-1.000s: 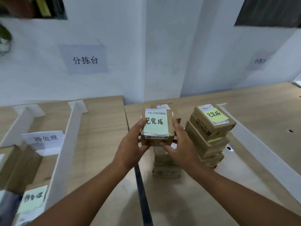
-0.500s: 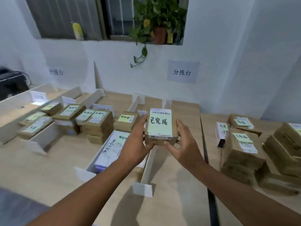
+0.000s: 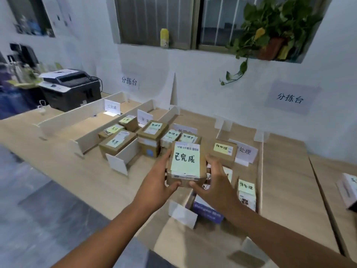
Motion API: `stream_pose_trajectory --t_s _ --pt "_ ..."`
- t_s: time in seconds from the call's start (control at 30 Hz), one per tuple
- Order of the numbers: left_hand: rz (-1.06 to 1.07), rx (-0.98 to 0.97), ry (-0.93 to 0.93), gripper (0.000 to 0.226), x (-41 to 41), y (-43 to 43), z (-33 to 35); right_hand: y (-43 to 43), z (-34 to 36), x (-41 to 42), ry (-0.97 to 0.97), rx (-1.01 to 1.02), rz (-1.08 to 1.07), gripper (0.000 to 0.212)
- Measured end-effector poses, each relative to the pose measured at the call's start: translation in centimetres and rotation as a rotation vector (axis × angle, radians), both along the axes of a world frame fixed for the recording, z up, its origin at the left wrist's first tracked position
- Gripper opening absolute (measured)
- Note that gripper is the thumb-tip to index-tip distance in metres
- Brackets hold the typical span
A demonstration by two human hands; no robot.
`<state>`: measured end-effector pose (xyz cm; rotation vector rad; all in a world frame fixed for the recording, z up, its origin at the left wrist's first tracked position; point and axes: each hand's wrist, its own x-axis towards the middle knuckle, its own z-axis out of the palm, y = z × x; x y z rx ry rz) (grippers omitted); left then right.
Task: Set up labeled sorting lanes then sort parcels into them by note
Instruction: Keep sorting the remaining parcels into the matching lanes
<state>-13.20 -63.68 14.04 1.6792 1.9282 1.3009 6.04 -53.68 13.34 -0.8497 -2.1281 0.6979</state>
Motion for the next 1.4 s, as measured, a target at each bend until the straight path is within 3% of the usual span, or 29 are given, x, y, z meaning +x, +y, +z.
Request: stream_pose_trajectory --t_s 0.17,0.47,0.83,1.13,1.4 --pt "-0.036 -0.061 -0.042 0.098 -8.5 0.0 -1.5 -0.3 -1.9 -8.2 0.007 -0.042 0.024 0.085" --pt "-0.016 -0.112 -0.038 0.105 -18.4 5.9 -5.8 5.1 -6.1 -18.2 -0.036 -0.104 -0.033 0.083" --pt "0.138 -0.219 -0.053 0.106 -34.0 13.5 -3.8 15.2 -5.6 -35.3 -0.053 -0.115 0.094 0.084" --pt "0.218 -0.195 -0.085 0.1 -47.3 13.1 -4.0 16.4 -5.5 -49.8 -0.045 -0.138 0.221 0.085" --pt "0.195 -0.19 -0.063 0.102 -63.1 11.0 -4.7 13.4 -5.2 -64.6 -0.03 -0.162 0.212 0.08"
